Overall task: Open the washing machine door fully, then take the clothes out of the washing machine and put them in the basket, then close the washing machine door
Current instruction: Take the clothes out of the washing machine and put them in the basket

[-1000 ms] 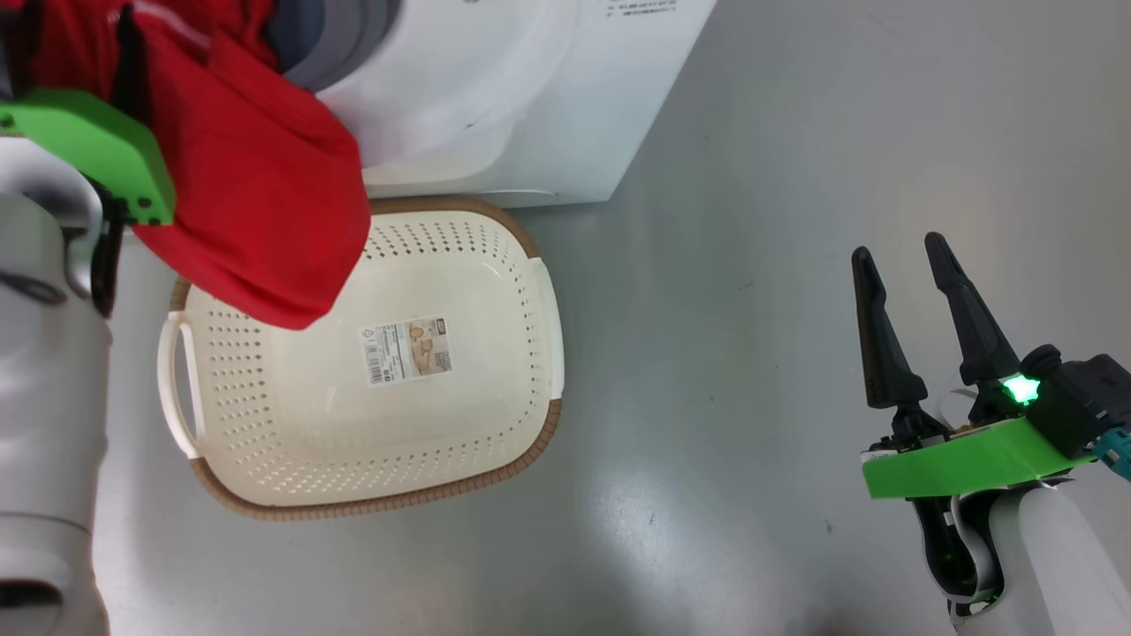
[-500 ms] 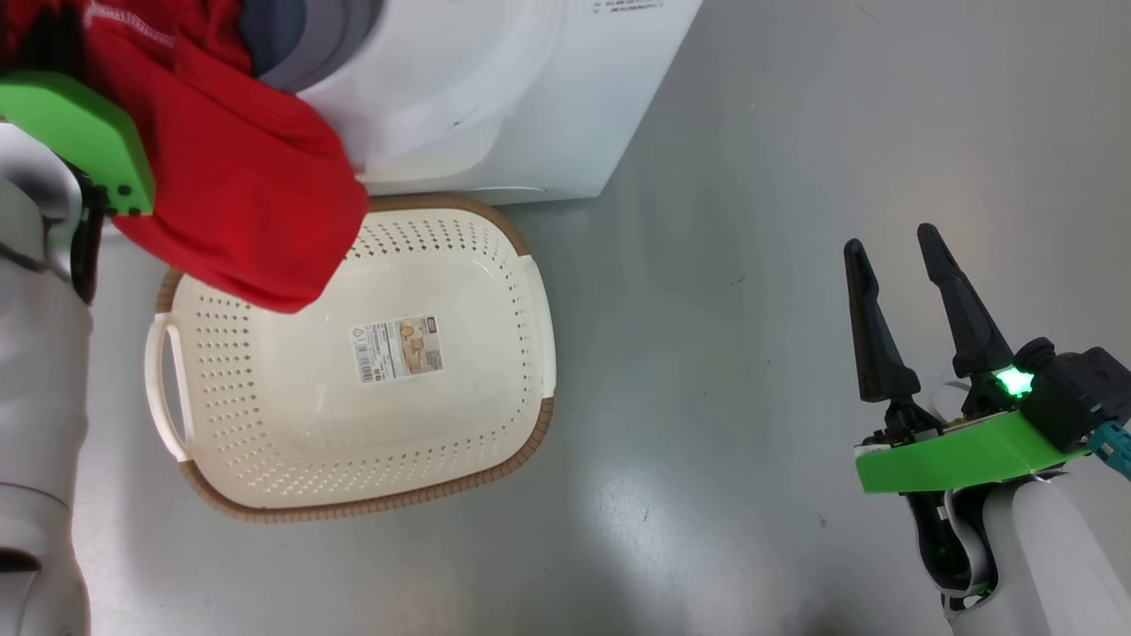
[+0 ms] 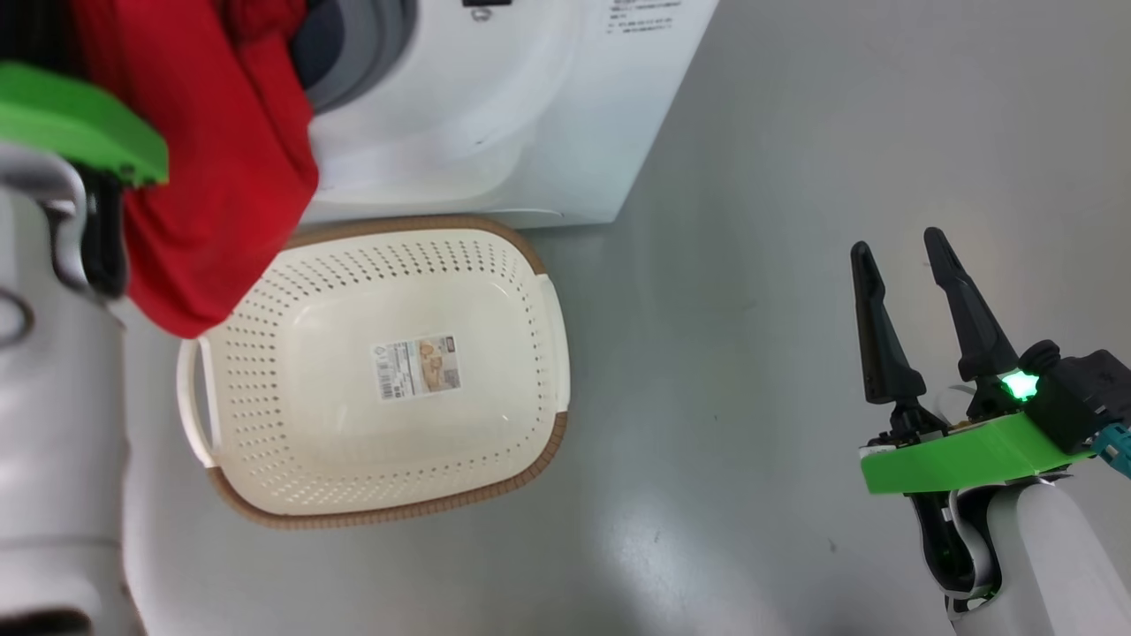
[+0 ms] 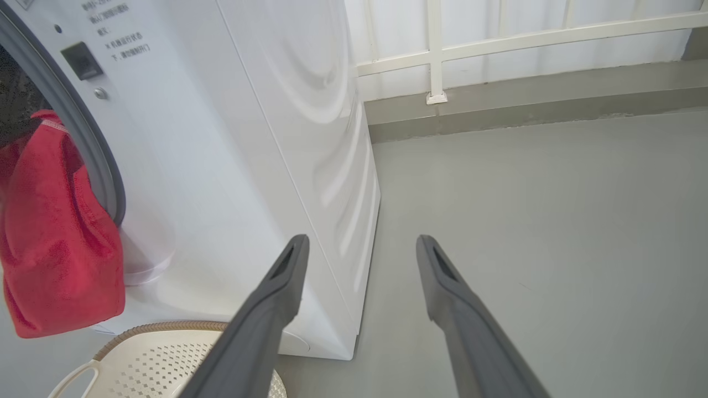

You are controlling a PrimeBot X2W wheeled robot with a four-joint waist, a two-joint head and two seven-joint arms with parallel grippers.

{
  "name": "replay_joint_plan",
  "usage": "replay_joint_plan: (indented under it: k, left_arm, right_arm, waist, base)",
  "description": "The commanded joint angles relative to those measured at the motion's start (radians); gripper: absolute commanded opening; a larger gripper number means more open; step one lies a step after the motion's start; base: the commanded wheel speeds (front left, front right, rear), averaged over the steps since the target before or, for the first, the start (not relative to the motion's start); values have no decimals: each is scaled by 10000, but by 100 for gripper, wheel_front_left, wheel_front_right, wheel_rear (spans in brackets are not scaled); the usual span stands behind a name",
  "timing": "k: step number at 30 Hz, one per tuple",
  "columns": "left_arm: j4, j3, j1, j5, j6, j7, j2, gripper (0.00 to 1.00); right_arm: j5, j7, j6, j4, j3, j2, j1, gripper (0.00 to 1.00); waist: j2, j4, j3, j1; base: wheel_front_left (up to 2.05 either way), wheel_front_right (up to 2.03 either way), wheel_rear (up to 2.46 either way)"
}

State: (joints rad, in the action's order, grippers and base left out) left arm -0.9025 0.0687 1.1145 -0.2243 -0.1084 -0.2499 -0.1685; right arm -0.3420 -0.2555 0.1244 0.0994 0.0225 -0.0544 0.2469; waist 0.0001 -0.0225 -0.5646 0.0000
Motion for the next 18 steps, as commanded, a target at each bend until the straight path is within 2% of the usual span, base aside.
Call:
replay_joint_plan:
  k: [1,9,18]
  left_arm:
    - [496,276,-383,-119,-76,-115,-396,0]
    - [3767,1206,-2524,-566,-210,-117,567,0]
    - [6573,764,-4813,-1207,-220,-117,993,0]
  right_arm:
    - [40,-63,63,-194,207,38,-279,100]
    - [61,-63,63,-148,158,-42,-535,100]
    - [38,-63,63,-145,210,-102,-673,100]
  waist:
    - [-1,107,135,0]
    - [-1,412,577,0]
    - [-1,567,727,0]
  base:
    - [0,0,0]
    - [0,0,0]
    - [0,0,0]
